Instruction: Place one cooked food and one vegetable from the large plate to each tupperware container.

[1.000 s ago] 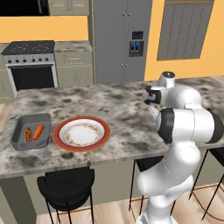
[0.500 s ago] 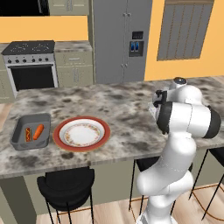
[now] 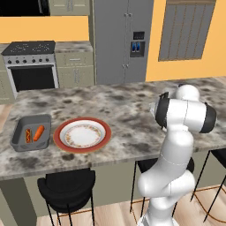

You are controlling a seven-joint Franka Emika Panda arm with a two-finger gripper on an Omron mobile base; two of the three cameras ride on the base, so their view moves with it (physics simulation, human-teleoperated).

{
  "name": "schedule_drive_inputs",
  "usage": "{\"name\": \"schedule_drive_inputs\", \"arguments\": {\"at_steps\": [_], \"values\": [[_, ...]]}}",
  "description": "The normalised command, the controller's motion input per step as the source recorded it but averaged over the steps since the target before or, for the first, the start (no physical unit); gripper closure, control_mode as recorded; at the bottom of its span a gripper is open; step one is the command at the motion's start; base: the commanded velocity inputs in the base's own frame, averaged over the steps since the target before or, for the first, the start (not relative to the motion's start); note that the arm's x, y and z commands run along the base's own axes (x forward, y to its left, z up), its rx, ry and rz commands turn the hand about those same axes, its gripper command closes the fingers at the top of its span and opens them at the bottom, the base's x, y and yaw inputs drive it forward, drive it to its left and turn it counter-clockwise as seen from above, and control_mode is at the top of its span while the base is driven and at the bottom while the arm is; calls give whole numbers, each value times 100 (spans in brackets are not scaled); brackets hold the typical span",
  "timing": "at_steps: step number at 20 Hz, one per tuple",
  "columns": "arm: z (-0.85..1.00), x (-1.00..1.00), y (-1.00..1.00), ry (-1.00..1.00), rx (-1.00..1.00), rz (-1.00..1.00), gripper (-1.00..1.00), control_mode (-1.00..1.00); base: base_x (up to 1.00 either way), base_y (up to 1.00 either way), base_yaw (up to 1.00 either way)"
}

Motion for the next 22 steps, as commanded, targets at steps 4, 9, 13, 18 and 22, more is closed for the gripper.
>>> {"name": "schedule_drive_inputs", "arguments": {"at_steps": [4, 9, 13, 18, 22], "values": [[0, 8, 22, 0, 0, 0, -100, -100, 0, 0, 0], [0, 23, 3, 0, 0, 0, -100, -100, 0, 0, 0], [41, -22, 1, 0, 0, 0, -100, -100, 0, 0, 0], [86, -87, 64, 0, 0, 1, -100, -100, 0, 0, 0], [36, -78, 100, 0, -2, 0, -100, -100, 0, 0, 0]]}}
